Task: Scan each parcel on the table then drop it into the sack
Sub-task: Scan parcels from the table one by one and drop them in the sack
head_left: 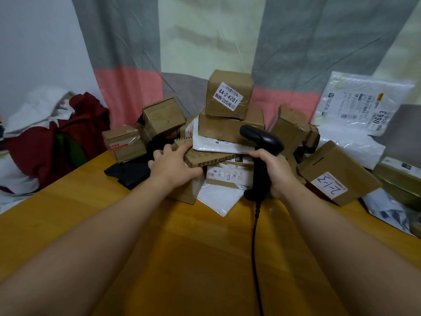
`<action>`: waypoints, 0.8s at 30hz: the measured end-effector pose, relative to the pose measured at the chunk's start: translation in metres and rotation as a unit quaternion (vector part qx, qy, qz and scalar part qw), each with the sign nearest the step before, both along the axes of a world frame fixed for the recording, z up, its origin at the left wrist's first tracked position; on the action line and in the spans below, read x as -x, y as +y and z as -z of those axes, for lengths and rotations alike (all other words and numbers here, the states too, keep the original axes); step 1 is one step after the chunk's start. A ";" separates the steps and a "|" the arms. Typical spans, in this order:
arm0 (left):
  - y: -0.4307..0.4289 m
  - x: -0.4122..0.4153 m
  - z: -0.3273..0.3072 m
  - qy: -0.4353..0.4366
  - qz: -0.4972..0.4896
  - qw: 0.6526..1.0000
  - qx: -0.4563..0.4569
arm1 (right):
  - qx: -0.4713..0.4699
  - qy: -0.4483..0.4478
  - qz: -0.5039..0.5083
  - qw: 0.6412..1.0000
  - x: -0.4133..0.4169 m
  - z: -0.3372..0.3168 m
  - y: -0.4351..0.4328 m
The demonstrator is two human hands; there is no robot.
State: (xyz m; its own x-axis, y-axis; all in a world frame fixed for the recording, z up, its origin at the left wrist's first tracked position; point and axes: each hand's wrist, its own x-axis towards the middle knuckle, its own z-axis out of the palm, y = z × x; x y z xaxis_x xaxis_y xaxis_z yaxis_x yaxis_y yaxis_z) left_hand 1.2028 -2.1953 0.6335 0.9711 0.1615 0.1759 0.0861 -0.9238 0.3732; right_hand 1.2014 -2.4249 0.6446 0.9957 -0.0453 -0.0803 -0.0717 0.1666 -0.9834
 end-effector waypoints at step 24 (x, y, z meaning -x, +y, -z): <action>-0.087 0.227 -0.012 0.048 0.075 0.993 -0.072 | -0.039 -0.002 0.097 0.995 0.251 -0.012 -0.090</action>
